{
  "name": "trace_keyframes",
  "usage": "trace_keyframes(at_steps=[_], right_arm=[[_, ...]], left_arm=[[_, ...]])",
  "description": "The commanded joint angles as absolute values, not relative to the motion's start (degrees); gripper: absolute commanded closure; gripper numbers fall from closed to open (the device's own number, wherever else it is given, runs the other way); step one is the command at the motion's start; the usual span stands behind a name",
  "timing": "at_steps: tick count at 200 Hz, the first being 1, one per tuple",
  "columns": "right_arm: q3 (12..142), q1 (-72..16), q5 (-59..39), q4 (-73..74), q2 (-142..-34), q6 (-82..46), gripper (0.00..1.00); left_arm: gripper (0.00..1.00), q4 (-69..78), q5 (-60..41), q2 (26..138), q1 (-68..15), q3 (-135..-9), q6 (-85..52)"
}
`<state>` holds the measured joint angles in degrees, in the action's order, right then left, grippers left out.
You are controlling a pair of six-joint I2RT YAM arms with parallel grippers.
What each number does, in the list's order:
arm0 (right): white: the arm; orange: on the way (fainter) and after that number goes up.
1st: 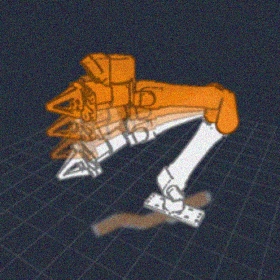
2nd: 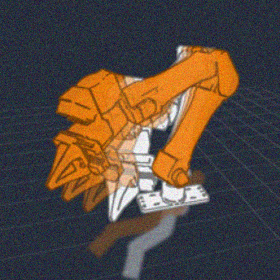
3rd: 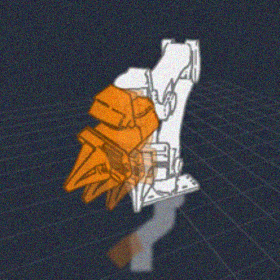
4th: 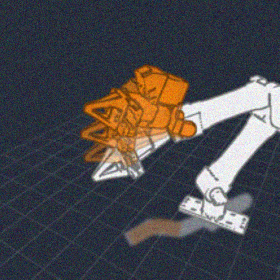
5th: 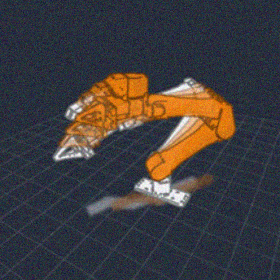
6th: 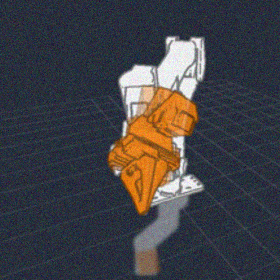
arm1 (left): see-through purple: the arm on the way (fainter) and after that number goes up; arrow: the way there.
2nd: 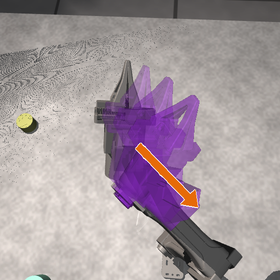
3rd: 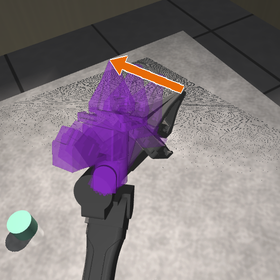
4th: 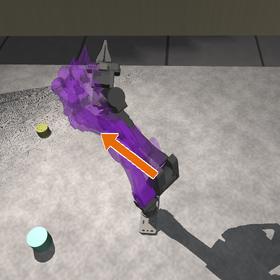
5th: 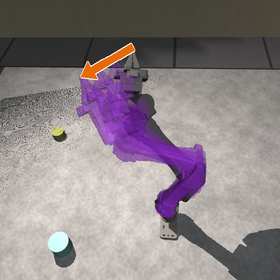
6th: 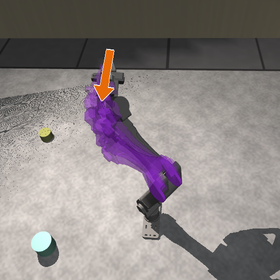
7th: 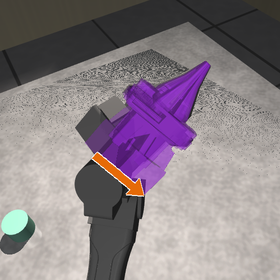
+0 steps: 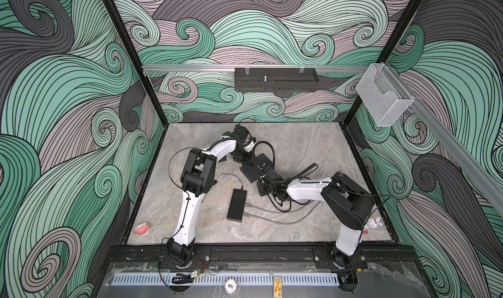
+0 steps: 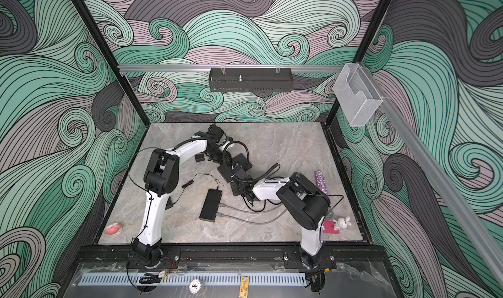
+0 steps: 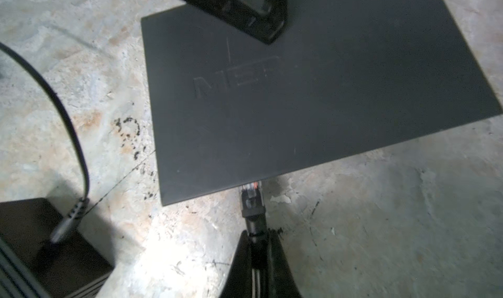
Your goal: Insert the plug into the switch port
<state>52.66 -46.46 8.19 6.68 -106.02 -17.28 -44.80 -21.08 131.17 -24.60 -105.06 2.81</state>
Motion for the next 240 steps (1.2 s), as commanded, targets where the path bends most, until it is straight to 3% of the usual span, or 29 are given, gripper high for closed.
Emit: trace_keyframes(at_steps=[1,76,194,240], right_arm=[[52.5,-44.7,1.2,16.2,-106.2,-8.9,1.00],[57.7,-38.4,-3.4,13.3,-107.7,-8.0,1.00],[69.3,-39.1,9.8,11.7,-111.4,-16.2,1.00],[64.8,-38.8,5.2,11.6,-108.6,-12.8,1.00]], left_arm=[[0.54,-54.0,-24.0,134.6,-27.8,-102.5,3.0],[0.57,-54.6,-25.7,135.4,-28.6,-102.3,2.7],[0.58,-52.4,-30.8,136.0,-29.9,-99.0,-0.5],[0.58,-52.9,-29.3,135.5,-29.7,-99.9,-0.1]])
